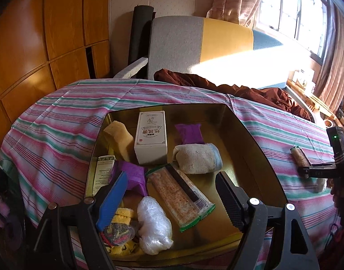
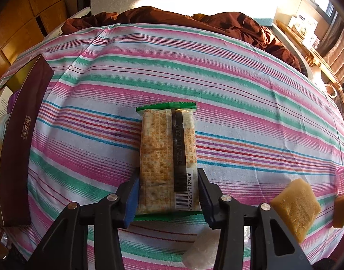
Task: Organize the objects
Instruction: 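Carry the cracker packet into the gold tray and open the right gripper, then move both grippers back toward the items left on the cloth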
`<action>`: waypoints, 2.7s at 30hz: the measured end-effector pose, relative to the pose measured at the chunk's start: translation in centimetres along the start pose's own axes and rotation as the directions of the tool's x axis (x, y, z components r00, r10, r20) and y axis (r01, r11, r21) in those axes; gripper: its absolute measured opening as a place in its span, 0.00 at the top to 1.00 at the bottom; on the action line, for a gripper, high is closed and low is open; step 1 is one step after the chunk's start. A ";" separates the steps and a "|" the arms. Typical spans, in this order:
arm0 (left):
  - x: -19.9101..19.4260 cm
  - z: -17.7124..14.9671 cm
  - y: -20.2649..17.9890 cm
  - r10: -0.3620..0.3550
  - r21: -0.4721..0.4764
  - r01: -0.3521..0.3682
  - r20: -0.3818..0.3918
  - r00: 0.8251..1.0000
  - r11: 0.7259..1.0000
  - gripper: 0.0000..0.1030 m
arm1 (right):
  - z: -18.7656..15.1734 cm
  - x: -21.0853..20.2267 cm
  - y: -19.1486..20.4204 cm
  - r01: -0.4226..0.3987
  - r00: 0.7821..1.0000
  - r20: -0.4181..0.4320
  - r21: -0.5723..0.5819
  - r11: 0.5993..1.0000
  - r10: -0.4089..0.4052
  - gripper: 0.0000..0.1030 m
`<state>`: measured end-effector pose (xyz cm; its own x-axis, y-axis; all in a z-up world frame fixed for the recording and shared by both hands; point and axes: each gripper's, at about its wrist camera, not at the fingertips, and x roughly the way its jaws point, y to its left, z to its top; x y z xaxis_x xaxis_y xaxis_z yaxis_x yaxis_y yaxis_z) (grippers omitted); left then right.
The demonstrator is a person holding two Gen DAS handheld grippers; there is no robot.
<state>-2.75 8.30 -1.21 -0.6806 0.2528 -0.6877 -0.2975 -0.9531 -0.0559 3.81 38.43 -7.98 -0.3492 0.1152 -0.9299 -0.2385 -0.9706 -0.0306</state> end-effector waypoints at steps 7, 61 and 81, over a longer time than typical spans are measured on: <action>-0.2 -0.2 0.4 -0.010 -0.012 0.010 0.000 1.000 1.000 0.21 | -0.8 -0.8 3.2 -0.136 0.991 -0.006 0.012 0.991 0.136 0.55; -2.2 -0.7 4.9 0.049 -0.065 -0.047 0.032 0.998 0.997 0.10 | -0.4 -9.8 16.4 -0.247 0.938 0.184 -0.242 0.938 0.295 0.19; -1.9 0.7 -6.8 -0.164 0.205 0.159 0.008 0.986 0.966 0.10 | -3.1 -9.7 -10.8 -0.039 0.958 0.277 0.380 0.924 -0.074 0.19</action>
<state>0.07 14.40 0.99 -0.6279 0.4072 -0.6633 -0.5329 -0.8461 -0.0150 12.60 47.10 0.26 -0.5683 0.2405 -0.7869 -0.5511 -0.8214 0.1470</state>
